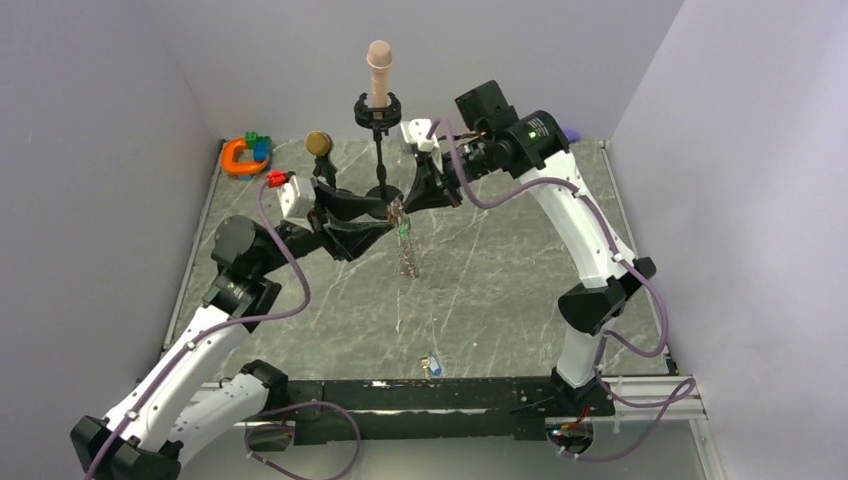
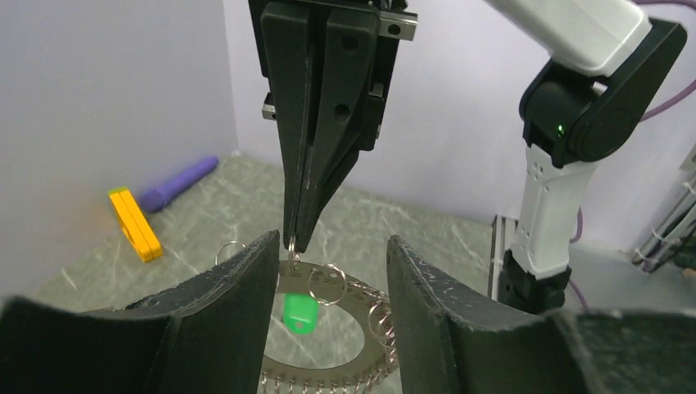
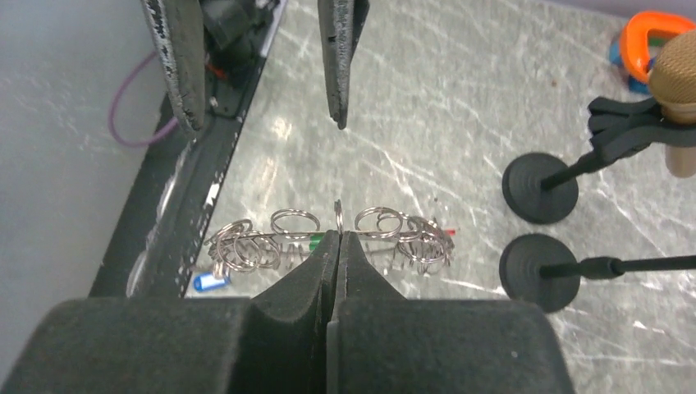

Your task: Put the keys on the keyring

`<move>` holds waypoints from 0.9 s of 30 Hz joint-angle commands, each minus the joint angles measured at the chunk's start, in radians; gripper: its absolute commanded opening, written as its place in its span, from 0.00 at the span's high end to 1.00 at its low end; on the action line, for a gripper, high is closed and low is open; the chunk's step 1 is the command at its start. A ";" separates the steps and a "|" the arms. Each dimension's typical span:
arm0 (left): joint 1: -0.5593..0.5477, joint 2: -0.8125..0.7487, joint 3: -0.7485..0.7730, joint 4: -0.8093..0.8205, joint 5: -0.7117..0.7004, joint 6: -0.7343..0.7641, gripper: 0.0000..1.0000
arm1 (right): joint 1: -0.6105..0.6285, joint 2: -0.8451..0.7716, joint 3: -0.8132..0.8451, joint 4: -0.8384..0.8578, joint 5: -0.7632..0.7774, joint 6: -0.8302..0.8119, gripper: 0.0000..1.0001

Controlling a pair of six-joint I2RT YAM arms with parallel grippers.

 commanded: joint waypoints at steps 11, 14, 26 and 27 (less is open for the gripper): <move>-0.033 0.139 0.234 -0.545 0.102 0.311 0.50 | 0.117 0.006 0.076 -0.234 0.298 -0.197 1.00; -0.065 0.158 0.243 -0.567 0.085 0.334 0.52 | 0.118 0.012 0.080 -0.235 0.306 -0.192 1.00; -0.109 0.182 0.208 -0.489 0.048 0.287 0.60 | 0.117 0.013 0.075 -0.234 0.279 -0.190 1.00; -0.111 0.189 0.212 -0.499 0.046 0.293 0.61 | 0.118 0.012 0.073 -0.234 0.276 -0.188 1.00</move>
